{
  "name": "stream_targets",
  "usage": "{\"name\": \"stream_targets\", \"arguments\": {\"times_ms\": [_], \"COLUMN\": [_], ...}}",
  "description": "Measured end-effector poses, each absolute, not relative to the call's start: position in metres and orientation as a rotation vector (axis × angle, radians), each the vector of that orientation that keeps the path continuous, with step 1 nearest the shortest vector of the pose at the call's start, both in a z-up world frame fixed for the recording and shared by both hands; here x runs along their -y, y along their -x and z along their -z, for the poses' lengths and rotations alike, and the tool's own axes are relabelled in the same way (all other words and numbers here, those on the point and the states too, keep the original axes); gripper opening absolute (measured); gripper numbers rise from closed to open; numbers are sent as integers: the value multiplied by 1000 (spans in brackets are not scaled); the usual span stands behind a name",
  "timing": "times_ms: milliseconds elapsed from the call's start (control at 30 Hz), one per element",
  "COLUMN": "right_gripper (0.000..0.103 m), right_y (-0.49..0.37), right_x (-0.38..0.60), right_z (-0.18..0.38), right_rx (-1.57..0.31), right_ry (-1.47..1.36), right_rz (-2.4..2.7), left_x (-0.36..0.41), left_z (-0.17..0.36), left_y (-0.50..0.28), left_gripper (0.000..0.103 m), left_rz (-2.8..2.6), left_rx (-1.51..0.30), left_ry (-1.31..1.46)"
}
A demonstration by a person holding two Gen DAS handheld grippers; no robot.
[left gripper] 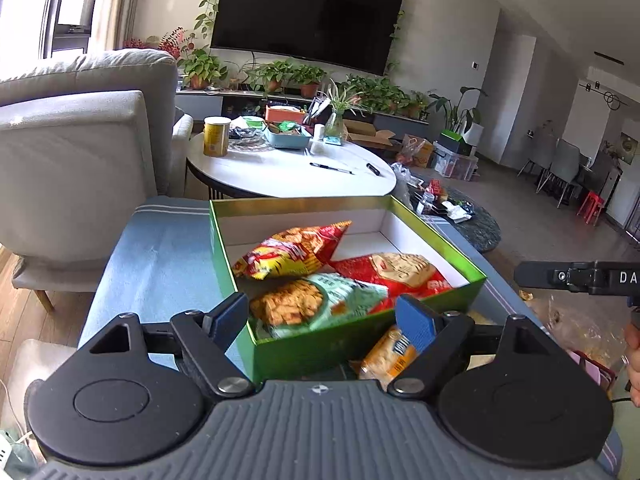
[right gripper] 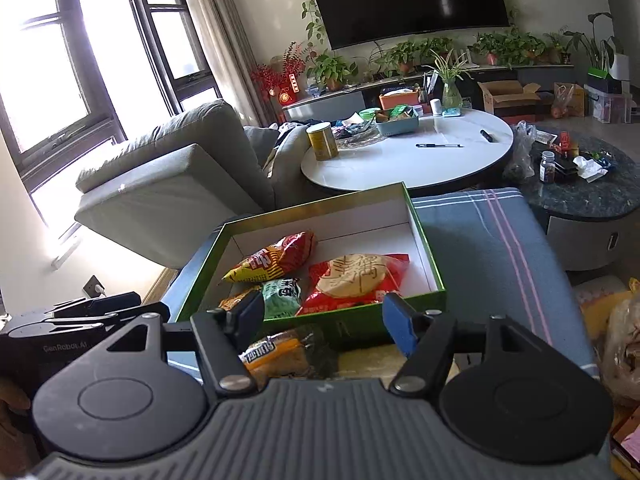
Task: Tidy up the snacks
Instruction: 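Withdraw both tools from the box toward the bagged white bread slice, then grasp the bagged bread slice with both tools and lift it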
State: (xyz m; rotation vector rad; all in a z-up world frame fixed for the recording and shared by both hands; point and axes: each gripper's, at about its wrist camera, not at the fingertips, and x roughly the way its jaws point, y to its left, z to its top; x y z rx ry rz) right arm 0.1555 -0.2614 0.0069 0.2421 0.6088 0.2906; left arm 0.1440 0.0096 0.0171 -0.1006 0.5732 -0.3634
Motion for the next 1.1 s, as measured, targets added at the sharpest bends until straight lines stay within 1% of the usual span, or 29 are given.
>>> {"name": "stream_targets", "arguments": {"times_ms": [133,233,567,633,700,900,1100], "right_gripper": [68,68,68,69,73,76,76], "right_y": [-151,-153,-178,-181,-185,-192,-199], "right_x": [275,277,303,307,307,310,319], "right_z": [1,7,47,53,58,67,77], "right_rx": [-634,-653,-756,-772,-782,-800,-816], "right_ry": [-290,-247,-301,-317,-325,-329,-347], "right_rz": [-278,-236,-147,-154,-159,-168,-173], "left_x": [0,9,75,87,94,111,129], "left_z": [-13,-12,13,21,28,43,53], "left_y": [-133,-129,-130,-134,-139,-153,-163], "left_gripper": [79,79,78,78,78,78,79], "left_rz": [378,415,562,569,571,558,542], "left_rx": [-589,-611,-737,-769,-804,-904,-941], "left_ry": [87,102,70,61,68,104,80]}}
